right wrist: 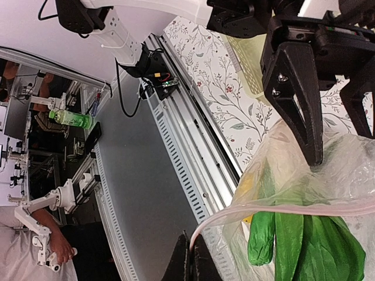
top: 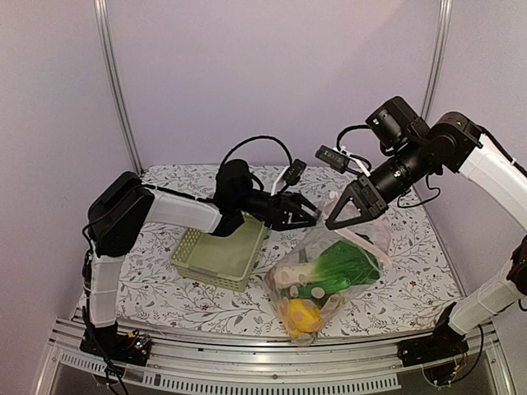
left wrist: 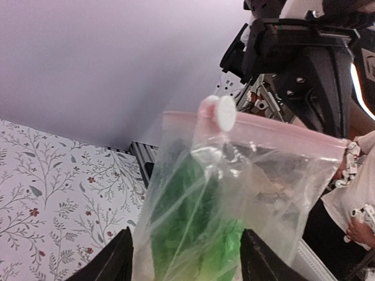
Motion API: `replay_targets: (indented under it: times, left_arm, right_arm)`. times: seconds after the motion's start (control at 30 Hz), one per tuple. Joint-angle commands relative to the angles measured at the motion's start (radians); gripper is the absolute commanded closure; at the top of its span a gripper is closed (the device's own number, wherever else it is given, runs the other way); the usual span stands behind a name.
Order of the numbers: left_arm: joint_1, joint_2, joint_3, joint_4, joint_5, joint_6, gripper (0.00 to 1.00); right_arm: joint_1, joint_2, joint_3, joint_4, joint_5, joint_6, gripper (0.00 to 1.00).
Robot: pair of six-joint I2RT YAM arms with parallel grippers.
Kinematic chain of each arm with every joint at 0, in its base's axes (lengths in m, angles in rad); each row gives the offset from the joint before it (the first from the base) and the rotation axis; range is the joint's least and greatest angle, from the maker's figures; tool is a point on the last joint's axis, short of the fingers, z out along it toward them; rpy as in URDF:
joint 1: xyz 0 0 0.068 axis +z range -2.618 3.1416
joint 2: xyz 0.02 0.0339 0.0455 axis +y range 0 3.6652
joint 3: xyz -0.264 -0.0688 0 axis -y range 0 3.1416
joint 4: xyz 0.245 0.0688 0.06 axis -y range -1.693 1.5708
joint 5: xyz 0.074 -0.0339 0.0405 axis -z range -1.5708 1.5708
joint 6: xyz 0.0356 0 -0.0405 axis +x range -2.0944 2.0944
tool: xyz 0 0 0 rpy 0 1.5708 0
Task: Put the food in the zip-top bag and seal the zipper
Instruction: Pass from the right arm to the left
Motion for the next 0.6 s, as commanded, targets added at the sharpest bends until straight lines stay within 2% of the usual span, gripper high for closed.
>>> replay_targets:
  times: [0.0,0.1,0.2,0.23,0.43,0.57]
  left_arm:
    - [-0.018,-0.006,0.020,0.147,0.070,-0.070,0.48]
    - [-0.018,-0.001,0.043,0.139,0.080,-0.073,0.68]
    - [-0.009,-0.002,0.048,0.160,0.071,-0.104,0.94]
    - [-0.004,-0.011,0.041,0.163,0.062,-0.109,0.99]
    - [0.045,-0.140,-0.090,0.157,-0.159,-0.100,1.00]
    - [0.038,-0.259,-0.135,-0.054,-0.302,0.050,1.00]
  right_arm:
    - [0.008,0.035,0.047,-0.068,0.028,-0.022,1.00]
    - [0.008,0.039,0.041,-0.060,0.030,-0.020,1.00]
    - [0.008,0.044,0.053,-0.050,0.046,-0.021,1.00]
    - [0.008,0.043,0.052,-0.045,0.058,-0.021,0.99]
    - [-0.012,0.027,0.018,-0.070,0.259,-0.009,0.99]
    - [-0.091,0.012,0.012,-0.075,0.405,0.004,0.99]
